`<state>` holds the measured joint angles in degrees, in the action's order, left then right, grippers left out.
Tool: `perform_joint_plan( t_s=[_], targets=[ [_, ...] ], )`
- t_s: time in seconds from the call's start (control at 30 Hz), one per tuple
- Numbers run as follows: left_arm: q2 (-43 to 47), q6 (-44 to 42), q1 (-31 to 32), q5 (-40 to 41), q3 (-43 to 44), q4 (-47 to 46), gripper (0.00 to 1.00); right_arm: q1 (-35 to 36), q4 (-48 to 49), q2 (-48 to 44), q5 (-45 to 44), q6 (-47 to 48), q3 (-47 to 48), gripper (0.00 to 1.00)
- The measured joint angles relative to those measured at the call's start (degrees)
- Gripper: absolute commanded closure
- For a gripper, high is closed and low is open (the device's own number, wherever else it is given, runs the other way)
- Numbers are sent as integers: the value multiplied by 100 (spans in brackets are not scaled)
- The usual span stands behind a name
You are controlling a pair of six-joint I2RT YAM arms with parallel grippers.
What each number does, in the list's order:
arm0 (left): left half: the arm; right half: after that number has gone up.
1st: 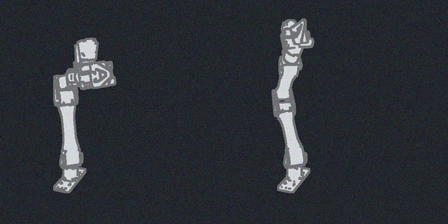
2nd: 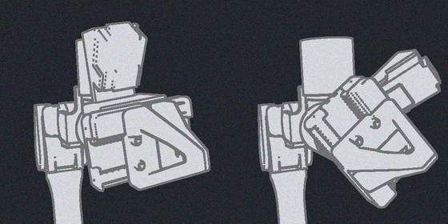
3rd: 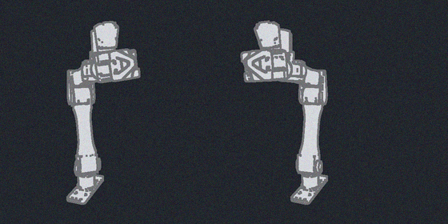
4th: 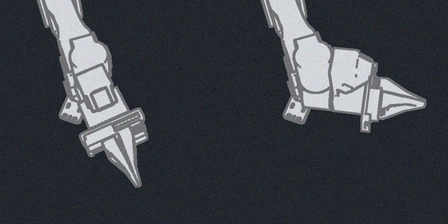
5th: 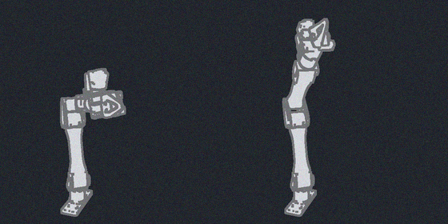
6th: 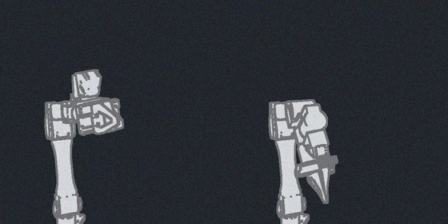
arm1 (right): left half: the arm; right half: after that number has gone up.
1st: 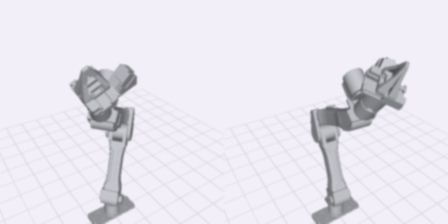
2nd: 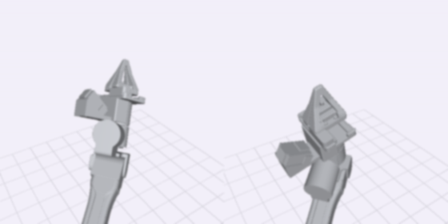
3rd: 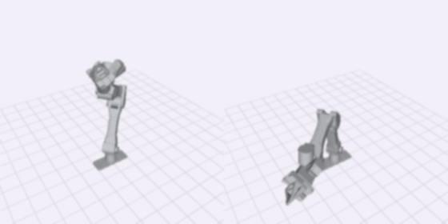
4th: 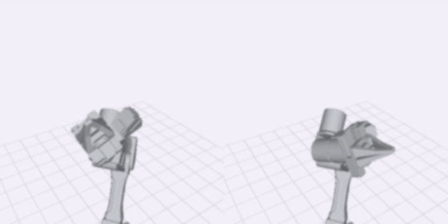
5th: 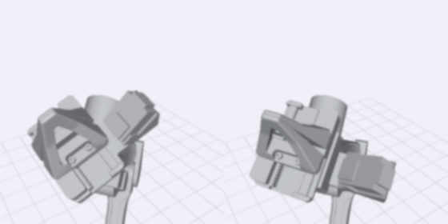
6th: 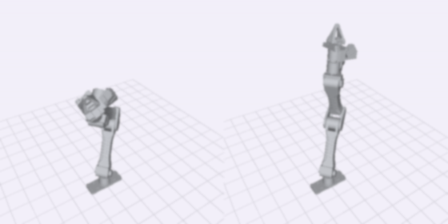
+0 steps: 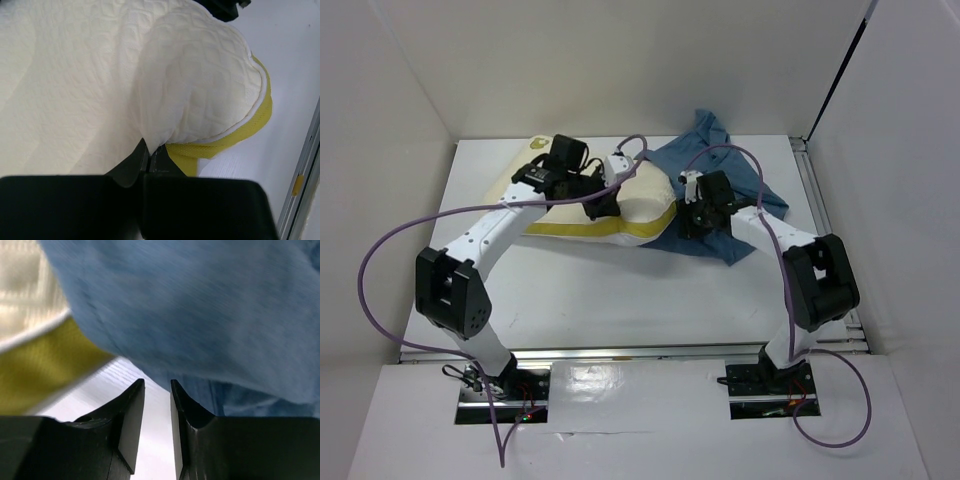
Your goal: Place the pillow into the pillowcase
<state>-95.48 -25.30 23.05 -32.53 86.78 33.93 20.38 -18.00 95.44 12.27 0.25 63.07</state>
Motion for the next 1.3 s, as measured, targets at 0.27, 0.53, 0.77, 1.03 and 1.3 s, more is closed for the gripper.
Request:
perform_joint_plan(
  t_s=[0.27, 0.53, 0.77, 1.03, 1.3],
  targets=[
    [-15, 164, -155, -219, 511, 264, 100, 74, 367, 573, -741, -664, 195, 41],
    [-74, 157, -155, -232, 560, 402, 100, 52, 382, 1086, -1314, -1220, 638, 27],
    [-87, 155, -155, -271, 560, 466, 100, -4, 382, 1342, -1274, -1659, 1019, 30],
    [-214, 142, -157, -299, 623, 511, 100, -39, 343, 1853, -1250, -1849, 1246, 40],
    [-271, 140, -164, -334, 643, 553, 100, -39, 321, 1954, -1165, -1884, 1340, 88]
  ],
)
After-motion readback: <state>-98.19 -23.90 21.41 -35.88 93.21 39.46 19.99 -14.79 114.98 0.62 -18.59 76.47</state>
